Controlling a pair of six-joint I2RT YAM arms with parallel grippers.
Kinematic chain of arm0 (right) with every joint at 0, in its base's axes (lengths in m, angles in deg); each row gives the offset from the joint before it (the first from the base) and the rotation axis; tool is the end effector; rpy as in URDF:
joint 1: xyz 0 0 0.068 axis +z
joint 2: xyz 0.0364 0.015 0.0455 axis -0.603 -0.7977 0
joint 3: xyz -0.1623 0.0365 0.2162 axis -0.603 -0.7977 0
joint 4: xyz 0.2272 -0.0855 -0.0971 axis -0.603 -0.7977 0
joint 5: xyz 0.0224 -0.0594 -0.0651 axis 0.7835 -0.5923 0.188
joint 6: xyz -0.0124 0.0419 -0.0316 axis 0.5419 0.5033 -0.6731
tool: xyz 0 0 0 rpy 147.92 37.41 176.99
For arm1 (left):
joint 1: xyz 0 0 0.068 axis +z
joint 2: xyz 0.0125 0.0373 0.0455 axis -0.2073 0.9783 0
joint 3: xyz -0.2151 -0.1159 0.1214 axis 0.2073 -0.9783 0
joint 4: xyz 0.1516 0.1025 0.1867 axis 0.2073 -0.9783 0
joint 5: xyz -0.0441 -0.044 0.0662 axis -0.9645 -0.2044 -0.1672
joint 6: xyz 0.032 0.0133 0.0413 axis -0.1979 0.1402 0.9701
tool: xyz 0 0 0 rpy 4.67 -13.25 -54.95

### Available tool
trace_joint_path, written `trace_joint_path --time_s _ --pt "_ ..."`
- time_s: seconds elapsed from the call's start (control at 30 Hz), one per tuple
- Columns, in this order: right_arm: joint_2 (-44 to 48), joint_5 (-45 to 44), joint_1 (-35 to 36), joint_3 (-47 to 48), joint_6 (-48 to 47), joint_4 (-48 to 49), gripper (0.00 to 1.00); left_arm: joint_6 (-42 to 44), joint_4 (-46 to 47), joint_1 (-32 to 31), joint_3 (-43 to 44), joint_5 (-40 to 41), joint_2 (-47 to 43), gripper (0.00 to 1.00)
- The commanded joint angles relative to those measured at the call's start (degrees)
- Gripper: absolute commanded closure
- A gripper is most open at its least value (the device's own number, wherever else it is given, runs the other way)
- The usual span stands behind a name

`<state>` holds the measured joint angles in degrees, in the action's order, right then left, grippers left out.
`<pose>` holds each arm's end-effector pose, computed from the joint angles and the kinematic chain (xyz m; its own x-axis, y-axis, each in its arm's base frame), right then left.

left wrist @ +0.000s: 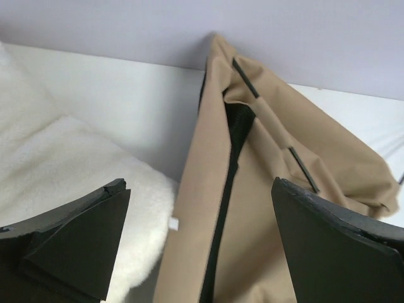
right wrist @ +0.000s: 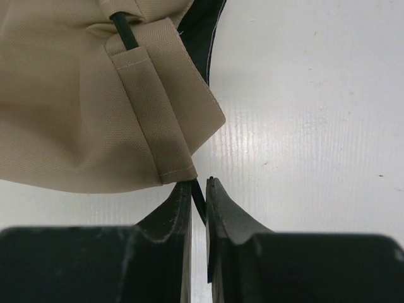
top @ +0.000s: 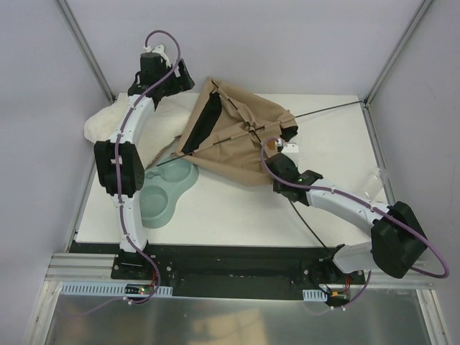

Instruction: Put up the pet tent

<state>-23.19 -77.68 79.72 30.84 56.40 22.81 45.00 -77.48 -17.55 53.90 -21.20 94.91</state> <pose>0.2173 0.1753 0.2281 -0.6224 -0.2536 -0.7405 -0.1672 0.9673 -0.1907 0.5114 -0.0567 0.3311 -0.3975 -0.3067 -0.8649 0.1441 0.9099 -0.3889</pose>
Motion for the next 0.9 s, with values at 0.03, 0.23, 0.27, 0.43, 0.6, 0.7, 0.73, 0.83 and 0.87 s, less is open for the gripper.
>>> trace_joint_path --time_s 0.03,0.23,0.27,0.43,0.6,0.7,0.73,0.83,0.87 --pt "-0.7 3.4 -0.2 4.4 6.1 3.4 1.00 0.0 1.0 -0.1 -5.1 -5.4 -11.4 0.01" --pt "-1.1 7.6 -0.2 6.6 5.6 -2.0 0.85 -3.2 1.0 -0.2 -16.1 -10.6 -22.0 0.01" --pt "-1.0 8.2 -0.2 6.7 5.3 -2.8 0.68 -3.3 1.0 -0.2 -18.2 -11.0 -23.8 0.01" --pt "2.4 10.1 -0.2 5.7 4.9 -7.9 0.24 -3.9 1.0 -0.4 -25.9 -11.4 -30.6 0.01" --pt "9.5 11.6 -0.8 0.9 6.2 -11.8 0.16 -4.3 0.9 -0.5 -30.5 -13.0 -36.1 0.01" --pt "13.4 12.3 -1.6 -3.2 6.9 -13.3 0.15 -5.0 0.9 -0.7 -33.3 -15.5 -38.4 0.01" --pt "14.4 12.7 -2.1 -4.2 7.1 -13.5 0.14 -5.1 0.9 -0.9 -34.2 -16.2 -39.1 0.02" --pt "14.5 12.8 -4.7 -5.2 6.9 -16.7 0.14 -5.6 0.9 -1.9 -38.0 -17.2 -42.0 0.02" --pt "14.2 12.5 -5.7 -4.8 6.6 -17.6 0.14 -5.5 1.0 -2.2 -39.2 -17.8 -43.2 0.02"
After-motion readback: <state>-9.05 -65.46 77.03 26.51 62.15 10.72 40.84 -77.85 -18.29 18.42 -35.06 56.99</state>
